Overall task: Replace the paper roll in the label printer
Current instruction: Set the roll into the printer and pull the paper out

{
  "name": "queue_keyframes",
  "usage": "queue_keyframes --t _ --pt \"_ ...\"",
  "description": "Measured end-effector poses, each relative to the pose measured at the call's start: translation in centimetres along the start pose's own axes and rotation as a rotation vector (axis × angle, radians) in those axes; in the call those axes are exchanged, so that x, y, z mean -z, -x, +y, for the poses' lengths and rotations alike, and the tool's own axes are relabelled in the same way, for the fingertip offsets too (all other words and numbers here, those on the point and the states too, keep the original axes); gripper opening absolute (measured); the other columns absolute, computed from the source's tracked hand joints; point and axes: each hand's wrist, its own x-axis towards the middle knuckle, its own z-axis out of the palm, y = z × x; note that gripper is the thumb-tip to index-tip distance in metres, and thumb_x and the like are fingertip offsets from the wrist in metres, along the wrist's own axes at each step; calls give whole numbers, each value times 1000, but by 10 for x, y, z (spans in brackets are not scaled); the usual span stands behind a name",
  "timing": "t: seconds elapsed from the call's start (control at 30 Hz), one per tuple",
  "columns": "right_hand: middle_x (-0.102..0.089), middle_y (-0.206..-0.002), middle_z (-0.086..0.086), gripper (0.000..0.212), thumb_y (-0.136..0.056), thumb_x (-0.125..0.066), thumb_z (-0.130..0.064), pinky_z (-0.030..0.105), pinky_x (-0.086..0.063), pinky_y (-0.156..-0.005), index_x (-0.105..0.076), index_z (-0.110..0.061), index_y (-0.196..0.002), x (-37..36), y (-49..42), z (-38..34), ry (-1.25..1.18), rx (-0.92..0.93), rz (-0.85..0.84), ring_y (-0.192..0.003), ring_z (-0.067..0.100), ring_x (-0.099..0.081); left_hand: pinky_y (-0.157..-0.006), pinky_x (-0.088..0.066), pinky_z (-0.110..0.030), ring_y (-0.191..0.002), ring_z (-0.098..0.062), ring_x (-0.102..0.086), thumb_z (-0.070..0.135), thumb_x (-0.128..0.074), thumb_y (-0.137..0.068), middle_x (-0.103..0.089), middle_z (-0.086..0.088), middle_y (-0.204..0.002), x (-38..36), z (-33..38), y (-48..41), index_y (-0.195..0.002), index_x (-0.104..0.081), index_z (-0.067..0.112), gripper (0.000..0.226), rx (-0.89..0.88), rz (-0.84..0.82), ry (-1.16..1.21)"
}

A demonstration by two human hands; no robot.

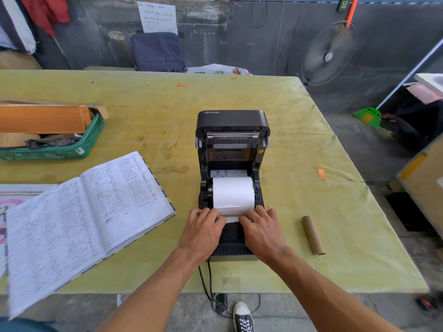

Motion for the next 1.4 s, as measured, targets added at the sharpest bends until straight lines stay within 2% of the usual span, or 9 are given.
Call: queue_keyframes --t 0.1,0.43,0.63,0.83,0.9,1.0,1.1,1.23,1.4 --pt "-66 -79 3 21 -64 -81 -7 43 -49 -67 -69 -14 -79 0 2 -1 -2 -2 -17 -74 26 -57 -69 -48 -35 -67 -19 -57 8 -75 -80 -64 3 -73 3 -2 -1 -74 -68 17 13 -4 -30 47" --pt "-62 -74 4 24 -62 -82 -1 40 -46 -63 -64 -13 -74 3 0 -3 13 -2 -3 -71 26 -55 -69 -46 -35 -72 -21 -58 5 -64 -87 -66 -1 -80 -3 -3 -8 -86 -65 16 10 -20 -139 -2" --pt "-63 -75 4 24 -61 -83 -4 42 -47 -68 -67 -12 -77 3 3 -3 20 -4 -1 -76 27 -55 -62 -49 -38 -62 -24 -54 -5 -71 -72 -60 -5 -68 5 -3 -7 -74 -62 12 20 -124 -127 -44" --pt "-60 -60 0 28 -50 -86 -1 40 -47 -62 -64 -13 -64 7 5 -2 6 27 52 -70 26 -56 -95 -40 -44 -90 -30 -54 -7 -47 -87 -62 -10 -94 2 4 -6 -98 -58 9 22 -146 -205 -136" --pt "-60 -60 -1 27 -51 -86 -3 41 -48 -64 -65 -13 -64 6 6 1 19 73 69 -73 26 -56 -103 -38 -47 -92 -31 -54 -4 -45 -88 -64 -10 -91 6 8 -7 -95 -59 8 20 -164 -205 -175" --pt "-66 -78 5 22 -55 -83 -5 45 -51 -71 -67 -10 -70 2 10 2 47 106 102 -90 28 -49 -102 -42 -48 -91 -30 -57 -1 -50 -87 -66 -9 -83 9 10 -3 -85 -66 9 19 -178 -183 -192" --pt "-65 -105 15 22 -54 -80 -3 51 -50 -80 -70 -6 -73 -1 15 -5 21 -40 79 -106 34 -41 -102 -43 -48 -107 -29 -55 1 -58 -85 -66 -10 -102 6 10 2 -87 -70 7 14 -120 -152 -148" --pt "-62 -112 11 20 -59 -78 -2 49 -46 -84 -73 -13 -75 -1 17 -14 -50 -237 4 -112 37 -45 -96 -46 -46 -116 -29 -52 2 -68 -79 -65 -9 -115 10 14 5 -77 -73 7 7 -21 -118 -61" --pt "-62 -111 9 21 -64 -73 1 46 -44 -83 -73 -13 -80 0 28 -15 -80 -227 -24 -113 37 -49 -102 -39 -47 -121 -27 -49 3 -52 -89 -61 -8 -124 14 17 18 -81 -72 7 22 -18 -110 -18"
